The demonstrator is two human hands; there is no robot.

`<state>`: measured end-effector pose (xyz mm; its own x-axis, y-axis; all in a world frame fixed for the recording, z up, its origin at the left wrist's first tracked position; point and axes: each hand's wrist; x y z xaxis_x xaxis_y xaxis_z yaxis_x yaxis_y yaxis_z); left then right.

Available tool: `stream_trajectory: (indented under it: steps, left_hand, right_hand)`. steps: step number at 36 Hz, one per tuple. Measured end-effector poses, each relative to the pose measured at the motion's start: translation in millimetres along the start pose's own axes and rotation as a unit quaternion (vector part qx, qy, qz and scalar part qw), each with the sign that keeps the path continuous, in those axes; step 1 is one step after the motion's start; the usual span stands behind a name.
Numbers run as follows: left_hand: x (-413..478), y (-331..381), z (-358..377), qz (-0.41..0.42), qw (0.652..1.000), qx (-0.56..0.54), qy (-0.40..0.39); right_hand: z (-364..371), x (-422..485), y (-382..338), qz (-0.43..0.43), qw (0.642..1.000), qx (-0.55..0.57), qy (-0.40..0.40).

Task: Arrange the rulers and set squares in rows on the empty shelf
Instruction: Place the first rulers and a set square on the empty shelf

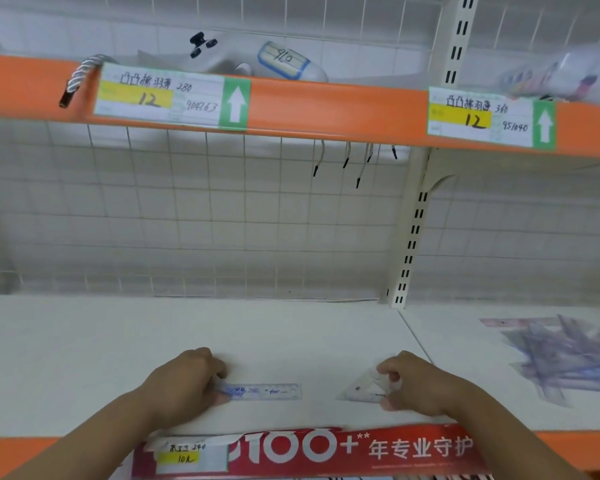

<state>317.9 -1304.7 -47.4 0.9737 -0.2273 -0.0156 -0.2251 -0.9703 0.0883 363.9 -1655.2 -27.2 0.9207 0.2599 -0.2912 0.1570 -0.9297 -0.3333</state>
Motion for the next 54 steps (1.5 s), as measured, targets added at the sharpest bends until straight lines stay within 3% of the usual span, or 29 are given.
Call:
stream_trajectory:
  steps: [13,17,30,41,54]
  left_hand:
    - [-10.8,-49.3,-7.1,-0.06,0.994,0.015,-0.092]
    - [-19.4,-57.5,-11.8,-0.071,0.99,-0.046,-0.114]
    - [-19.5,-59.2,-5.9,-0.1,0.989,-0.056,-0.096]
    - [-22.7,-57.3,-6.6,-0.112,0.989,-0.057,-0.084]
    - [-28.2,-51.8,-7.0,-0.114,0.987,-0.084,-0.08]
  right_hand:
    - [-4.8,-3.2,6.4,0.02,1.0,-0.002,0.004]
    - [-3.1,-2.9,10.7,0.022,1.0,0.005,0.014]
    - [0.3,1.1,-0.4,0.048,0.999,-0.012,0.018]
    - [7.6,-2.7,-8.4,0.004,0.999,0.03,0.031]
    - [10.1,-2.2,-11.5,0.001,0.999,-0.001,0.041]
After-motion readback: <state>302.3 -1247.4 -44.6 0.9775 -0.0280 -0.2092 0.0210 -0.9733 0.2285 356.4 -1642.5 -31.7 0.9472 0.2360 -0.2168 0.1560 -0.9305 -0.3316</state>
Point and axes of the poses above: each hand's wrist, its own x-axis towards the middle knuckle, its own z-axis out of the palm, y = z × x, and after that the axes turned 3 degrees about z, right-handed
